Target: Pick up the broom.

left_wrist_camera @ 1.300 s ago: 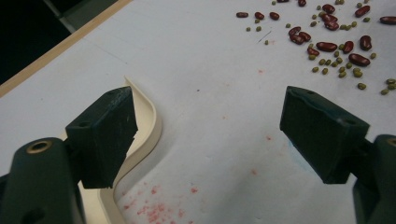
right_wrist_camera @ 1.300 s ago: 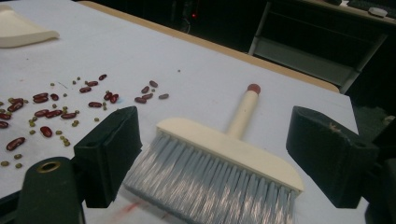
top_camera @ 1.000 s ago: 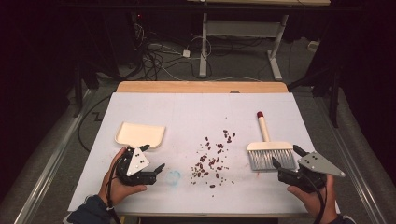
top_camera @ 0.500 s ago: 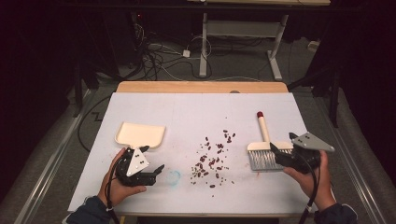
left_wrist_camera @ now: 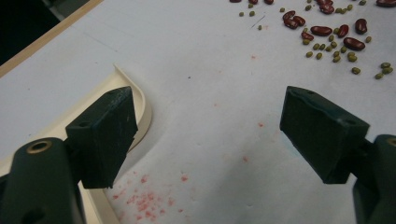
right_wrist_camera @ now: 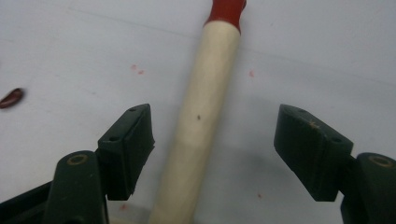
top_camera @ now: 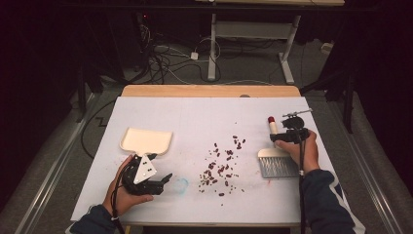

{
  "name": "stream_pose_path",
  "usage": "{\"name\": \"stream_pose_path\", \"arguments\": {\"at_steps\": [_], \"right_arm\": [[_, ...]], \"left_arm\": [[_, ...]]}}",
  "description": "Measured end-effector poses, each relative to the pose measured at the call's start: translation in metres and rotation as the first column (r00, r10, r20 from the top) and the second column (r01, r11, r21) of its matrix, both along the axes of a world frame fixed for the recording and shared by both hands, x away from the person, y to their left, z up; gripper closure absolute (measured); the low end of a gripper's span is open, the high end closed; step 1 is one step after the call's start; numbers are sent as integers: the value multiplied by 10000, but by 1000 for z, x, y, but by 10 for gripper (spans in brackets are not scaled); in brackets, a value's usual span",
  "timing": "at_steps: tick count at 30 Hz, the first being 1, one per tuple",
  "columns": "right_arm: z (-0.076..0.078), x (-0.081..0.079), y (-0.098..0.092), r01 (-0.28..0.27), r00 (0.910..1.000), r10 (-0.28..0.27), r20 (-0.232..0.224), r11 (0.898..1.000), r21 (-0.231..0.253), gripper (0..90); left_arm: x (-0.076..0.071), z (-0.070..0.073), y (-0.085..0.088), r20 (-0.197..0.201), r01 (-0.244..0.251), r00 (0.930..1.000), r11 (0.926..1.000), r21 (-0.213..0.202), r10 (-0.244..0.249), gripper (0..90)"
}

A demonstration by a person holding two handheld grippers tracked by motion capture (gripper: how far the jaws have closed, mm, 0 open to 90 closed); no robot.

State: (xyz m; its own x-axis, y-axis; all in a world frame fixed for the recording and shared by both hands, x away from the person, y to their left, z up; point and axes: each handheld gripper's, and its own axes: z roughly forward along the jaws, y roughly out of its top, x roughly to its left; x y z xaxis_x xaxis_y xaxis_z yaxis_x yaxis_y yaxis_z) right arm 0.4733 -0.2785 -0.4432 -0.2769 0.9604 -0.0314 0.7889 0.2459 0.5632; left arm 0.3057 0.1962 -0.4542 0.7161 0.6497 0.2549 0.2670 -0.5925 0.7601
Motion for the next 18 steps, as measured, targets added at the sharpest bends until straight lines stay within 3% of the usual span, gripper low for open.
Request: {"name": "stream_pose_path", "arguments": {"at_steps": [3,5,6,9,11,13,18], "right_arm": [[-8,16,3,379,9961,-376,-803,9993,13,302],[-8,19,4,456,9956,-459,-814,9989,-64,318],[-7,24,10,541,9936,-575,-968,9978,-374,341],[-3,26,19,112,9928,-176,-1183,9984,-549,544],[-2,25,24,-85,9937,16,-1124,9981,-613,667],[-5,22,28,-134,9967,90,-808,9985,-533,673],[-6,19,27,-122,9980,90,-628,9986,-515,677]], "left_arm": [[-2,0,2,-7,9,10000,10000,-9,-9,182],[-3,1,2,-16,27,10000,10000,29,-27,181],[-4,1,2,-11,54,10000,10000,31,-54,181],[-5,0,2,-80,134,9999,9998,128,-133,182],[-5,0,1,-93,210,9997,9997,142,-209,183],[-5,0,1,-84,215,9997,9997,125,-214,183],[-3,0,0,-185,248,9995,9996,161,-245,183]]}}
